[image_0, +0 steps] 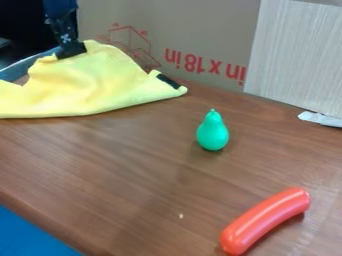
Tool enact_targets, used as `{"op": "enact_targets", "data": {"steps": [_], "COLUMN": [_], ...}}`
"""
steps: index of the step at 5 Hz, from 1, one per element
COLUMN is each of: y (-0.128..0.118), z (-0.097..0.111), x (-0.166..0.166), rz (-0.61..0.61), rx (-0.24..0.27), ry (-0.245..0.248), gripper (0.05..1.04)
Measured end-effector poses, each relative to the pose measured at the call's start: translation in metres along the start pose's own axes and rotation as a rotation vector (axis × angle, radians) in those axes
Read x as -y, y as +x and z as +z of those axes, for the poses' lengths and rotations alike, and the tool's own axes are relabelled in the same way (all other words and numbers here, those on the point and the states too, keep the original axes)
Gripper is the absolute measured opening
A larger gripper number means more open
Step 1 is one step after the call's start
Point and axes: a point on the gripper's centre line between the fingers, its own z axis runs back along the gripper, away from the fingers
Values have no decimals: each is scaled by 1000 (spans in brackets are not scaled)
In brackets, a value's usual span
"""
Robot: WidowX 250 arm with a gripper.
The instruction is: Unfold a cloth from top left to bottom right
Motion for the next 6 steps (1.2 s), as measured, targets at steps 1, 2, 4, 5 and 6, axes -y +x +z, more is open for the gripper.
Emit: {"op": "enact_targets", "data": {"steps": [1, 2, 4, 5, 6], "y": [-19, -32, -55, -63, -71], "z": [-1, -14, -32, -25, -14], "x": [29, 54, 91, 106, 121], "rz": [-49, -58, -95, -102, -116], "rx": [38, 71, 36, 30, 22], "ry": [-45, -53, -44, -70, -100], "gripper": [52, 52, 52, 52, 52]}}
